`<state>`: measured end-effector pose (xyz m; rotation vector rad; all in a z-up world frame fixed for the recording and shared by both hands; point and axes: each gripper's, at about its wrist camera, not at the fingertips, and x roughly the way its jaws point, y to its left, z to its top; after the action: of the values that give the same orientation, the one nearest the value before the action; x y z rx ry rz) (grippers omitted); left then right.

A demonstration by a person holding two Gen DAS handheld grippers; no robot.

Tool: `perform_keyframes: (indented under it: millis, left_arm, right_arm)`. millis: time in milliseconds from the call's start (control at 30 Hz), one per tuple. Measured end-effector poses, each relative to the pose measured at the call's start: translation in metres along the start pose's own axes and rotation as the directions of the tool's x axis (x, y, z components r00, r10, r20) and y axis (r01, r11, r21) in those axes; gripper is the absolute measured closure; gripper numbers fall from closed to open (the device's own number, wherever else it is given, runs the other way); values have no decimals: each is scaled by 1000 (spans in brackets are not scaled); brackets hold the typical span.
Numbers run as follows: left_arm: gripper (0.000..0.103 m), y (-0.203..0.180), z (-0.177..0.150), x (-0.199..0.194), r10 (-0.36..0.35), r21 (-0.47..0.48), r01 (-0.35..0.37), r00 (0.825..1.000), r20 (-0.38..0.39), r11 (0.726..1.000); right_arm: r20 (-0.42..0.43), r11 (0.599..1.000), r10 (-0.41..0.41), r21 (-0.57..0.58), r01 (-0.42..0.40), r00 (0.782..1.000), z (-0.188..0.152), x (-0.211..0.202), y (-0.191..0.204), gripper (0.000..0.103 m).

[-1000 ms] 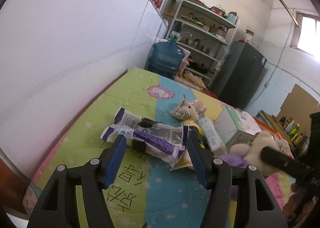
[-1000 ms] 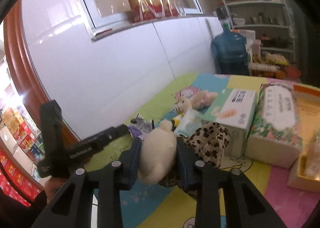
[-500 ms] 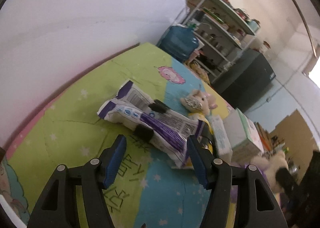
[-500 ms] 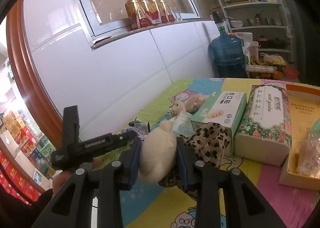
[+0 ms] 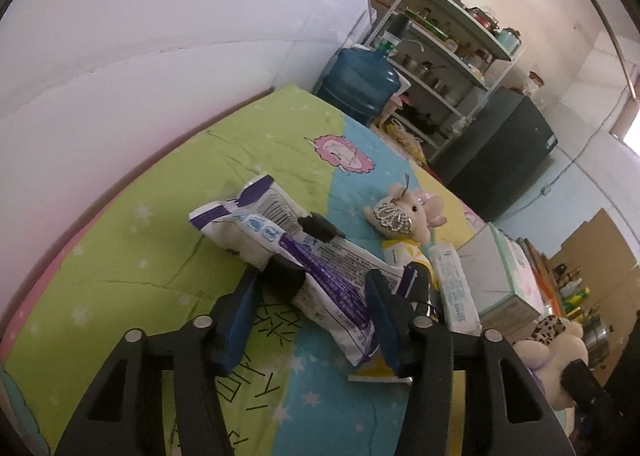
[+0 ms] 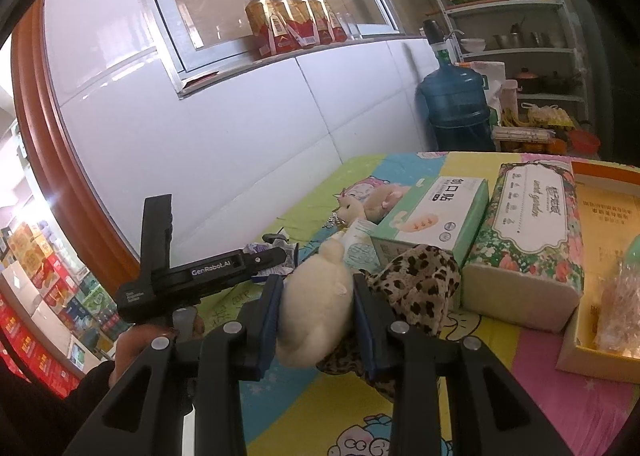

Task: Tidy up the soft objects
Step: 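Close the left tool on the snack wrapper while the right tool grasps the plush bear, then lift the wrapper and plush bear and carry them over the gold box with both tools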

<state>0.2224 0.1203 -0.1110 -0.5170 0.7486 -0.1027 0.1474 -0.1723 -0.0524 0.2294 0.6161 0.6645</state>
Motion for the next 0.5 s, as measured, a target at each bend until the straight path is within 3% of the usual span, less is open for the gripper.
perform_keyframes:
  millis: [500]
  left_arm:
    - [56, -32, 7, -50, -39, 166, 6, 979, 199, 986]
  right_arm:
    - [22, 1000, 8, -24, -7, 1000, 2, -6, 4, 68]
